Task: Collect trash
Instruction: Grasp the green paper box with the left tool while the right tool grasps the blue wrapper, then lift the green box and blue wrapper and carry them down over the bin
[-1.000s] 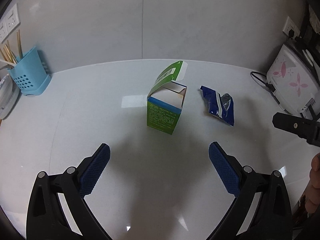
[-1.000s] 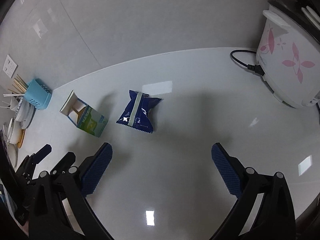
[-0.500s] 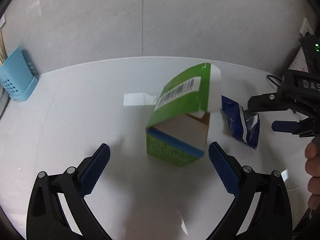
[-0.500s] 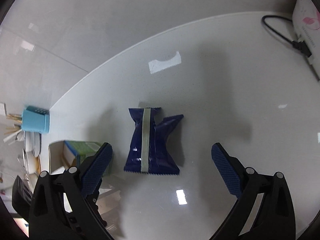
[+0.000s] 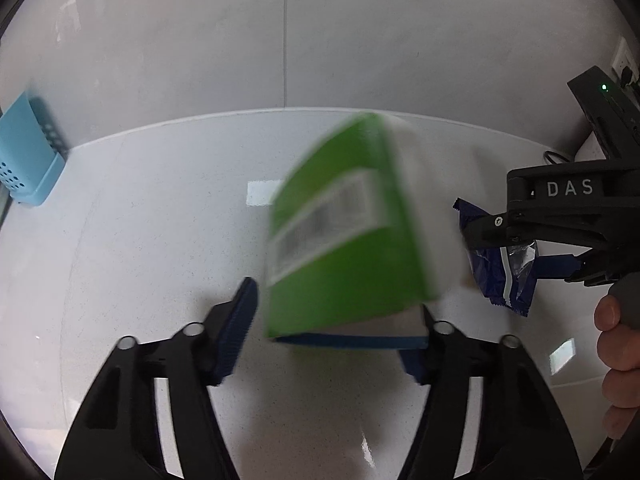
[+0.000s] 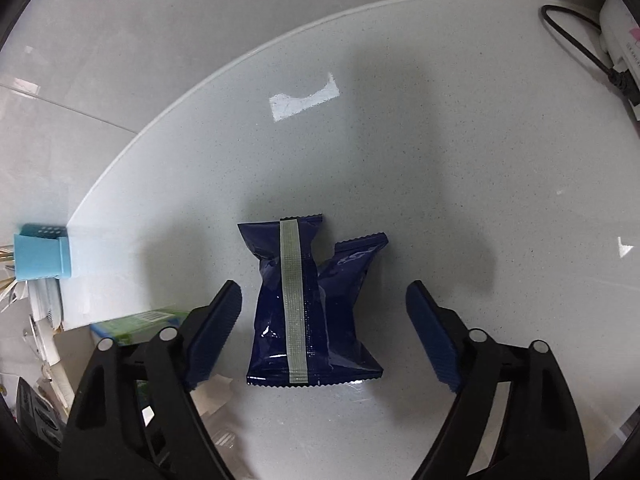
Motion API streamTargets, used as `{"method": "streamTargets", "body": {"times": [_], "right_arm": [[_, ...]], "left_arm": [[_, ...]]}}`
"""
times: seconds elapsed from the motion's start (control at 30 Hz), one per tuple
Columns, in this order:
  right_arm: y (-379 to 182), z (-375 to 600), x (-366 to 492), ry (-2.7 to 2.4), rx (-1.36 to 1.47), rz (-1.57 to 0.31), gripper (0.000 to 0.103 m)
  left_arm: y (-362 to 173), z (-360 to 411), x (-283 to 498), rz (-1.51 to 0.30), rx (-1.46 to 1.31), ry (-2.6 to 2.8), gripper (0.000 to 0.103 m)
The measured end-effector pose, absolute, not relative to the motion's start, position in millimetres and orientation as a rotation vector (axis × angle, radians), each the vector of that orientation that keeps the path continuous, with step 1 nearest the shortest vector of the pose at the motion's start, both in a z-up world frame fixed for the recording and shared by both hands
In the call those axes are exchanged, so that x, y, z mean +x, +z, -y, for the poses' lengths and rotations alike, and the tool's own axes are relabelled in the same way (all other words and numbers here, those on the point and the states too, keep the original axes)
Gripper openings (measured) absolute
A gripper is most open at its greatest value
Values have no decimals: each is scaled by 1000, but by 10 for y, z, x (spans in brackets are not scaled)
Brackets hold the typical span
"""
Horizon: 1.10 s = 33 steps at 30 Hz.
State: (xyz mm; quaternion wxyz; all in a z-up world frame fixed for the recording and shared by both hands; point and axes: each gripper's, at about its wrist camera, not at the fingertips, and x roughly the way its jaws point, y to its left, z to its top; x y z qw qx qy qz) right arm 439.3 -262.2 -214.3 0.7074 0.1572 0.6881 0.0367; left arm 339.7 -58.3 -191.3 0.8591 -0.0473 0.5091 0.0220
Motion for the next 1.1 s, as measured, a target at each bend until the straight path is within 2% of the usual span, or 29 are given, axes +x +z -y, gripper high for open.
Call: {"method": "streamTargets", "body": {"times": [0.03,0.23,0.33,1.1], "right_arm": [[-2132,2600,4391,74,332,-1529,65],[-2111,2472,4382,74,287,-1550,36],[-2105,2466,4366,84,297,-1551,31],[-1638,2535,3853,114,256,-1395,28]], "left_arm": [[-1914,591,3395,-1070,-91,48,47],[-1888,585,3358,-1059,-77,57,46],[-1871,530,3334,-1056,-82,62,46],[-1473,355,2800,-1033,-73,80,45]]}}
